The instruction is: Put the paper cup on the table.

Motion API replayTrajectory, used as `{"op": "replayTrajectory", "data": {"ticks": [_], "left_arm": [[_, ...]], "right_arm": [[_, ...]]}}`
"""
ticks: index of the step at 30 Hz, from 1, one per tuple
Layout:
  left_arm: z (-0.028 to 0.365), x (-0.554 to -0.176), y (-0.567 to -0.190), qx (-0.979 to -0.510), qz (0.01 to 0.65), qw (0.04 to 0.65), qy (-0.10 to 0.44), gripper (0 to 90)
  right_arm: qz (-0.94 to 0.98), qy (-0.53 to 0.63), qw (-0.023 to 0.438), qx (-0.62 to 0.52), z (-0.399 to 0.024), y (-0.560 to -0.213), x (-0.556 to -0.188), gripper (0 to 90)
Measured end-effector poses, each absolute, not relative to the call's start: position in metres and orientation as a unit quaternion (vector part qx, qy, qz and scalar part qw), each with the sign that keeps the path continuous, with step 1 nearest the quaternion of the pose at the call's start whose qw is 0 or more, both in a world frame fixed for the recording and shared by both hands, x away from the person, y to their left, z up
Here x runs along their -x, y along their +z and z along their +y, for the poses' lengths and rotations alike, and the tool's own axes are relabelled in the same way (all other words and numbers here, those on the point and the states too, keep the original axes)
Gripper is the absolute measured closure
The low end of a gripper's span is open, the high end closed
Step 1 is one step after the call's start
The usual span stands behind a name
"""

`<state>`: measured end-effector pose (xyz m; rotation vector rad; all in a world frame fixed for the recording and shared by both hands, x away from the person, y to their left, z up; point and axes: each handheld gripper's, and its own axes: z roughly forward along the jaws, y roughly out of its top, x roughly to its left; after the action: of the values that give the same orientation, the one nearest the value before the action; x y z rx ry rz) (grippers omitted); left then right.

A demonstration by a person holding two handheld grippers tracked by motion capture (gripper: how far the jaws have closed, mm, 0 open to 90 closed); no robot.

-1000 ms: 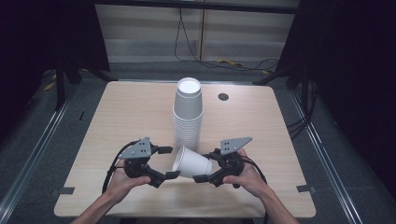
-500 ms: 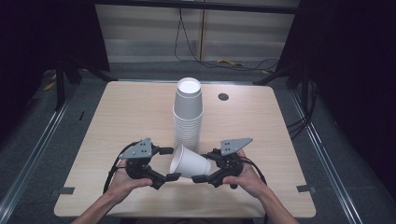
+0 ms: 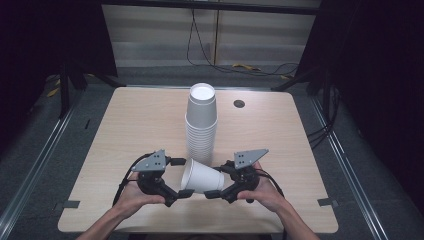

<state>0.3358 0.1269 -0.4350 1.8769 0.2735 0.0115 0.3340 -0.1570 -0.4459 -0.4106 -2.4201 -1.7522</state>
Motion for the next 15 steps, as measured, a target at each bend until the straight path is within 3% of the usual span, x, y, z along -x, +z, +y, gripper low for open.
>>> {"op": "replayTrajectory", "data": {"ticks": [15], "left_arm": [[0.1240, -0.3352, -0.4367, -0.804, 0.105, 0.585, -0.012, 1.6]], "right_arm": [[-0.806, -0.575, 0.066, 0.123, -0.1491, -0.4437, -0.3323, 22.5]]}}
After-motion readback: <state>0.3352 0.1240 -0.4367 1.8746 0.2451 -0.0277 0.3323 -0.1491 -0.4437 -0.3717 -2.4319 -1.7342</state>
